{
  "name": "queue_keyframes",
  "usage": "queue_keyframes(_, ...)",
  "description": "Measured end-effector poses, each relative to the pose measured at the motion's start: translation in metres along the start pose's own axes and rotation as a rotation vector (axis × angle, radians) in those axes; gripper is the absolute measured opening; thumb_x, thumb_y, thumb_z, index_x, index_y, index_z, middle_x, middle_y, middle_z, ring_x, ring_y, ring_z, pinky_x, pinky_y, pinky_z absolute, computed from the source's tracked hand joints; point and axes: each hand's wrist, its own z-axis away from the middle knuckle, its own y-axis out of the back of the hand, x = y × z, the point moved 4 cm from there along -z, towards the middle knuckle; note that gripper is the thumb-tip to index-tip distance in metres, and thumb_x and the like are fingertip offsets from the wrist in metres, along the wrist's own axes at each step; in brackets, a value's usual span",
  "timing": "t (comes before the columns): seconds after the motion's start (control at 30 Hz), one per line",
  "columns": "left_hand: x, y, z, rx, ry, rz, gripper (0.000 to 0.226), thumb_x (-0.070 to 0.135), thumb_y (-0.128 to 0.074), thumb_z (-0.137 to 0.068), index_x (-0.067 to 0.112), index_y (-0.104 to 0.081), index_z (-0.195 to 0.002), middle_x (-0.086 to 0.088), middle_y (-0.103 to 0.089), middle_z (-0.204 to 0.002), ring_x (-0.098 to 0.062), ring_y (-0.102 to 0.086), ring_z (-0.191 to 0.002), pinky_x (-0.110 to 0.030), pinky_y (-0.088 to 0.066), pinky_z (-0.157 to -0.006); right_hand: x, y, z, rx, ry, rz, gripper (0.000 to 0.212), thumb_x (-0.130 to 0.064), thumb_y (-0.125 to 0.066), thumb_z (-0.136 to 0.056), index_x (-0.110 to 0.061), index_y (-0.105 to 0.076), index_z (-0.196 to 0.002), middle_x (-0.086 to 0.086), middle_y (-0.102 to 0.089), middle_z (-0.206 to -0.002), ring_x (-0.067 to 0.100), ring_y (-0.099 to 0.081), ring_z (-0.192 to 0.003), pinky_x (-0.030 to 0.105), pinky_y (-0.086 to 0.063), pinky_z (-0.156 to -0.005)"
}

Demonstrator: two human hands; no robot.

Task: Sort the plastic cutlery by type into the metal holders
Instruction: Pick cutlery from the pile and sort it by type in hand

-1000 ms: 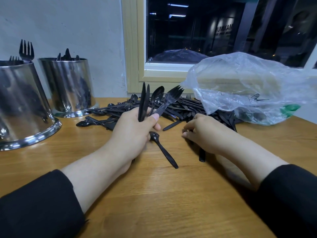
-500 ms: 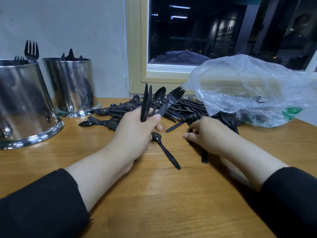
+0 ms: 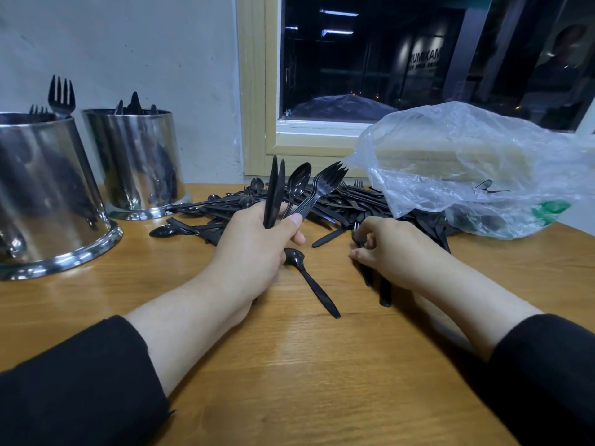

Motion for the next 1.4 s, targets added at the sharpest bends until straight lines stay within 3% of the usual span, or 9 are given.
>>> queue_keyframes(0.17,0.002,0.001,0.002,0.014,-0.001,0.009,0.016,0.024,-0.06,-0.102,0.016,-0.067,-0.091,0.01,-0.064,-0.066,-0.008,-0.04,-0.046,-0.015,-0.032,-0.042,0.0,-0.001,0.0,-0.031,-0.035,-0.103,0.031,-0.026,-0.072,-0.089,-0.028,-0.059,-0.118,-0.004,-0.064,-0.104,0.013,-0.062,-0.087,0.035,-0.056,-0.08)
queue_keyframes(0.3,0.002,0.002,0.002,0.014,0.002,0.017,0.015,0.025,-0.059,-0.103,0.018,-0.068,-0.093,0.01,-0.063,-0.065,-0.008,-0.04,-0.047,-0.013,-0.034,-0.042,0.002,0.0,0.0,-0.052,-0.035,-0.127,0.031,-0.025,-0.072,-0.089,-0.027,-0.063,-0.119,-0.006,-0.066,-0.1,0.009,-0.062,-0.084,0.028,-0.053,-0.073)
queue_keyframes(0.47,0.001,0.001,0.001,0.014,0.012,0.021,0.015,0.026,-0.058,-0.103,0.016,-0.067,-0.096,0.012,-0.061,-0.061,-0.009,-0.043,-0.048,-0.015,-0.033,-0.042,0.004,0.013,0.002,0.093,0.004,-0.212,0.006,-0.024,-0.067,-0.09,-0.02,-0.071,-0.087,-0.003,-0.071,-0.078,0.012,-0.064,-0.069,0.026,-0.051,-0.063)
queue_keyframes(0.57,0.002,0.003,0.0,0.027,0.011,0.021,0.013,0.026,-0.057,-0.104,0.018,-0.066,-0.1,0.004,-0.069,-0.078,-0.014,-0.055,-0.055,-0.013,-0.035,-0.043,0.002,0.021,0.005,0.183,0.027,-0.526,0.019,-0.028,-0.067,-0.094,-0.012,-0.069,-0.084,-0.001,-0.059,-0.06,0.013,-0.051,-0.051,0.017,-0.04,-0.051)
queue_keyframes(0.67,0.002,0.003,0.001,0.044,0.032,0.053,0.012,0.023,-0.057,-0.104,0.015,-0.066,-0.101,-0.004,-0.07,-0.083,-0.018,-0.065,-0.06,-0.011,-0.034,-0.04,-0.012,0.017,0.011,0.068,0.103,-1.041,0.023,-0.018,-0.069,-0.095,0.002,-0.065,-0.085,0.007,-0.058,-0.067,0.02,-0.058,-0.066,0.028,-0.054,-0.068)
queue_keyframes(0.77,0.003,-0.001,0.003,0.021,0.044,0.087,0.01,0.02,-0.057,-0.104,0.015,-0.066,-0.104,-0.009,-0.072,-0.086,-0.026,-0.072,-0.068,-0.011,-0.033,-0.037,-0.026,0.008,0.014,-0.035,0.137,-1.278,0.019,-0.008,-0.067,-0.094,0.011,-0.064,-0.091,0.012,-0.06,-0.072,0.024,-0.062,-0.07,0.028,-0.059,-0.072)
queue_keyframes(1.1,0.005,-0.005,0.004,-0.027,-0.044,-0.002,0.012,0.018,-0.059,-0.103,0.016,-0.071,-0.104,0.0,-0.074,-0.076,-0.017,-0.068,-0.059,-0.02,-0.053,-0.058,-0.032,0.003,0.016,-0.053,0.121,-1.36,0.025,-0.014,-0.056,-0.102,0.004,-0.065,-0.088,0.011,-0.066,-0.076,0.019,-0.065,-0.069,0.025,-0.057,-0.069)
queue_keyframes(1.27,0.008,-0.012,0.011,-0.137,-0.004,0.061,0.014,0.019,-0.059,-0.103,0.014,-0.072,-0.101,0.002,-0.07,-0.065,-0.013,-0.058,-0.046,-0.01,-0.036,-0.04,-0.034,-0.002,0.018,-0.073,0.118,-1.324,0.026,-0.014,-0.058,-0.101,0.009,-0.067,-0.092,0.015,-0.069,-0.078,0.022,-0.066,-0.074,0.025,-0.056,-0.068)
queue_keyframes(1.4,0.005,-0.013,0.009,-0.154,0.0,0.045,0.015,0.022,-0.06,-0.102,0.016,-0.073,-0.096,-0.001,-0.073,-0.08,-0.013,-0.046,-0.049,-0.013,-0.033,-0.043,-0.034,-0.001,0.018,-0.046,0.097,-1.315,0.019,-0.015,-0.064,-0.097,0.002,-0.066,-0.088,0.014,-0.064,-0.076,0.022,-0.062,-0.07,0.025,-0.054,-0.065)
